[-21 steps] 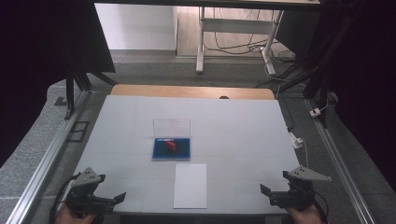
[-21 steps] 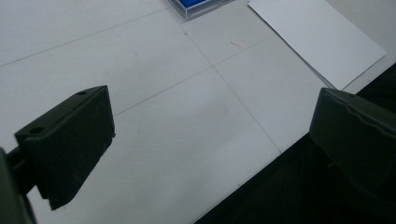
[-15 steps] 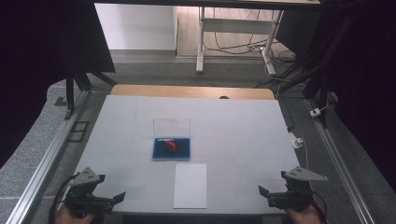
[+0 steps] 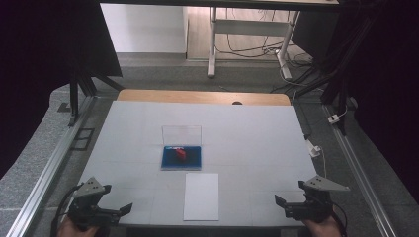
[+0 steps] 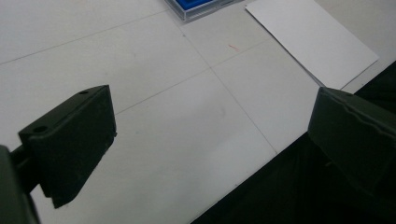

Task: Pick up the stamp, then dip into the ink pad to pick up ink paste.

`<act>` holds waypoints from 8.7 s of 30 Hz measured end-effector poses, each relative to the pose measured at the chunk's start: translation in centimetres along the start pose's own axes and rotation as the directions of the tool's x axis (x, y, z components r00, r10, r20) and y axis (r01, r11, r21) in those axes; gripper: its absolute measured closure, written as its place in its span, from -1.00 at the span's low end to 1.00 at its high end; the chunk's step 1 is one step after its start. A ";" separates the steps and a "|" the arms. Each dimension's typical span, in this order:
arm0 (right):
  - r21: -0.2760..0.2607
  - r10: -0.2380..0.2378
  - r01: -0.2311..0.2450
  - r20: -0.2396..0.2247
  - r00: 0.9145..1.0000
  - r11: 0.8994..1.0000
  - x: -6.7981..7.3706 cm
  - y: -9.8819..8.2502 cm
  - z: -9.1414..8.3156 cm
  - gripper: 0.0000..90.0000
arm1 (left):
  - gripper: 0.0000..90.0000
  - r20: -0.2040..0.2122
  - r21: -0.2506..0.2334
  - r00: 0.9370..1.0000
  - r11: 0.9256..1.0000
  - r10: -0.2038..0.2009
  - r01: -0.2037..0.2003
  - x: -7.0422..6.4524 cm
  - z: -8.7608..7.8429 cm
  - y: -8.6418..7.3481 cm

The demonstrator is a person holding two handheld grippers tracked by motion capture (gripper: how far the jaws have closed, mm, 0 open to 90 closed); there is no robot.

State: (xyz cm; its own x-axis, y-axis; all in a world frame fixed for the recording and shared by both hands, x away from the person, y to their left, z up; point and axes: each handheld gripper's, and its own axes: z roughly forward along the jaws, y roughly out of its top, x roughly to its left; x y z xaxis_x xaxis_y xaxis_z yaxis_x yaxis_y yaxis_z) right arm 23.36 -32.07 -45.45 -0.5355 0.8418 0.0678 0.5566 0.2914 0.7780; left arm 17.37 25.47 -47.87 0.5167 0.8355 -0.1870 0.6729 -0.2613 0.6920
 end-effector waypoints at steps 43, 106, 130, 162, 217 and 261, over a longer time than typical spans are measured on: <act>0.014 -0.021 0.021 0.004 1.000 1.000 0.2 0.0 0.1 -1.00 | -1.00 0.011 -0.084 0.992 0.989 0.123 -0.122 -0.8 1.6 2.7; 0.023 -0.033 0.033 -0.002 0.999 0.999 0.3 0.0 0.2 -1.00 | -1.00 -0.003 -0.032 0.977 0.977 0.213 -0.213 -1.2 14.0 12.5; 0.026 -0.042 0.042 -0.003 0.999 0.999 0.4 0.0 0.2 -1.00 | -0.36 -0.020 0.062 0.979 0.977 0.204 -0.202 -1.1 17.8 14.6; 0.027 -0.061 0.061 -0.005 0.998 0.998 0.5 0.0 0.2 -1.00 | 0.28 0.007 0.040 0.977 0.976 0.215 -0.215 -1.5 16.0 15.7; 0.033 -0.076 0.076 -0.010 0.997 0.997 0.7 0.0 0.3 -1.00 | 0.30 -0.073 0.088 0.949 0.950 0.306 -0.300 -3.3 19.7 15.5; 0.027 -0.078 0.078 -0.014 0.997 0.997 0.6 0.0 0.2 -1.00 | 0.29 0.017 0.064 0.978 0.976 0.206 -0.207 -1.1 16.1 16.4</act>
State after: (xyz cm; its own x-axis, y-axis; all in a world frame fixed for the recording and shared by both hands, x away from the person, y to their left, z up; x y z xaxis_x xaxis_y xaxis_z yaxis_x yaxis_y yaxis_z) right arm 23.19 -31.41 -45.54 -0.5858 0.8103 0.0154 0.5299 0.3685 0.7638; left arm 36.33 12.48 -47.52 0.6531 0.7555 -0.0520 0.5838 -0.4586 0.6699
